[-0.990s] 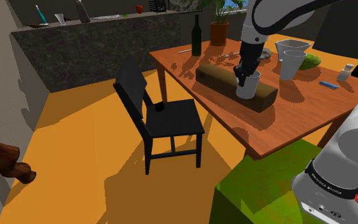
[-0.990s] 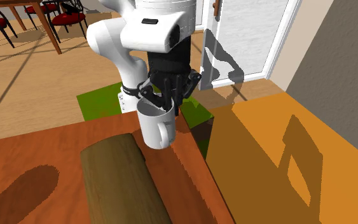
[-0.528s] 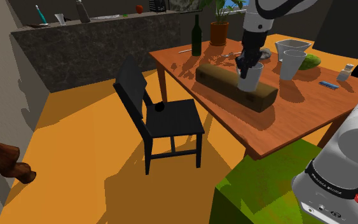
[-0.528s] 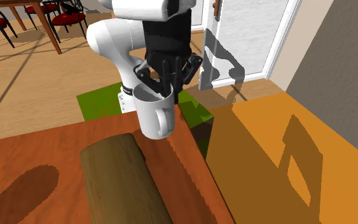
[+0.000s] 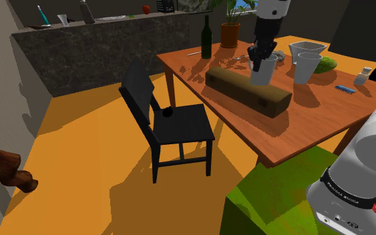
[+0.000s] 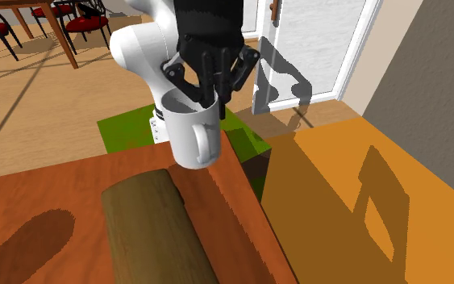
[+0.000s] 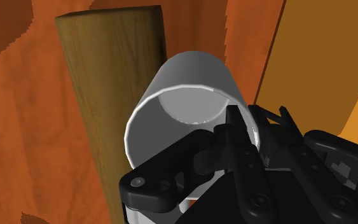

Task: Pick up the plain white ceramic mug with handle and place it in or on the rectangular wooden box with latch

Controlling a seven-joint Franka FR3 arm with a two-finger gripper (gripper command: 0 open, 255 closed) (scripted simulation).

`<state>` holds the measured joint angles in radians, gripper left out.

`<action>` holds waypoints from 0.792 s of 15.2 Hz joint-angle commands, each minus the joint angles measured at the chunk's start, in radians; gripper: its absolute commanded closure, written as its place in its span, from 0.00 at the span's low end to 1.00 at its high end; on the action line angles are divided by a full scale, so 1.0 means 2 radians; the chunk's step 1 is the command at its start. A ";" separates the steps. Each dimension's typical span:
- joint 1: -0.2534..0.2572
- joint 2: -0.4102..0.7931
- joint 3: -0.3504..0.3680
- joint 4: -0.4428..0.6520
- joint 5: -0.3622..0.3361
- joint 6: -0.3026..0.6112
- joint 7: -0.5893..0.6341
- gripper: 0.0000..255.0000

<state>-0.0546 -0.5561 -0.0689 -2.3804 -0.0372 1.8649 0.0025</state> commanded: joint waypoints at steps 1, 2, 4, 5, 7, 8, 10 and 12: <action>-0.003 0.036 -0.010 0.031 -0.002 0.005 -0.012 1.00; -0.004 0.055 -0.015 0.048 -0.003 0.007 -0.019 1.00; -0.007 0.091 -0.025 0.084 -0.003 0.008 -0.032 1.00; -0.008 0.110 -0.030 0.103 -0.002 0.007 -0.039 1.00; -0.010 0.146 -0.039 0.142 0.001 0.005 -0.052 1.00; -0.012 0.165 -0.044 0.163 0.003 0.003 -0.059 1.00; -0.015 0.203 -0.052 0.206 0.008 -0.003 -0.073 1.00; -0.019 0.241 -0.059 0.252 0.015 -0.011 -0.087 1.00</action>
<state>-0.0879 -0.1081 -0.1797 -1.9260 -0.0132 1.8589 -0.1565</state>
